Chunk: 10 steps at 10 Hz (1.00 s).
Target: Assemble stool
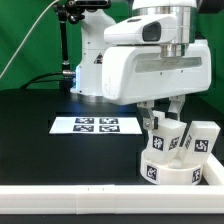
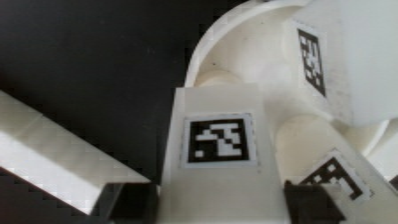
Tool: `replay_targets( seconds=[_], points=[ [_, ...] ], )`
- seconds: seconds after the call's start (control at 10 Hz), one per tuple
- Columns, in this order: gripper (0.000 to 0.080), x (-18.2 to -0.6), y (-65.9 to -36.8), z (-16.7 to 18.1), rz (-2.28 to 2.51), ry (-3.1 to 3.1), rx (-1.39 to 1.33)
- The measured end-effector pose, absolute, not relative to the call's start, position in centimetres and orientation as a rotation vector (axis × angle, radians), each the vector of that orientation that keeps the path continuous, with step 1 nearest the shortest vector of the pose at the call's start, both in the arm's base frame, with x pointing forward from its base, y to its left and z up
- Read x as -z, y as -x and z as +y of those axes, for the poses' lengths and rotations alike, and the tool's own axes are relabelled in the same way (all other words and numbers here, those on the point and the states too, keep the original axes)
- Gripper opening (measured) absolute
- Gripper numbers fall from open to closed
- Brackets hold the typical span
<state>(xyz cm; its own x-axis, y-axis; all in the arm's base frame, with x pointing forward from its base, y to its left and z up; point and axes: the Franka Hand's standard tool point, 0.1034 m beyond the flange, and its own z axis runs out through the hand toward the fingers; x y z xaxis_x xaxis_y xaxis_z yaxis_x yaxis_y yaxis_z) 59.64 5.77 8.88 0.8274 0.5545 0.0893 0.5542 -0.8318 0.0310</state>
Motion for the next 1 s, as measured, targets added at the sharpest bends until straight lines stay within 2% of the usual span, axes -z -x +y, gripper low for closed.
replay_targets(
  seconds=[0.4, 1.0],
  points=[
    [0.0337, -8.9, -59.6, 5.7, 0.5, -3.107, -0.148],
    [0.0338, -8.7, -59.6, 7.4, -0.709, -3.117, -0.217]
  ],
)
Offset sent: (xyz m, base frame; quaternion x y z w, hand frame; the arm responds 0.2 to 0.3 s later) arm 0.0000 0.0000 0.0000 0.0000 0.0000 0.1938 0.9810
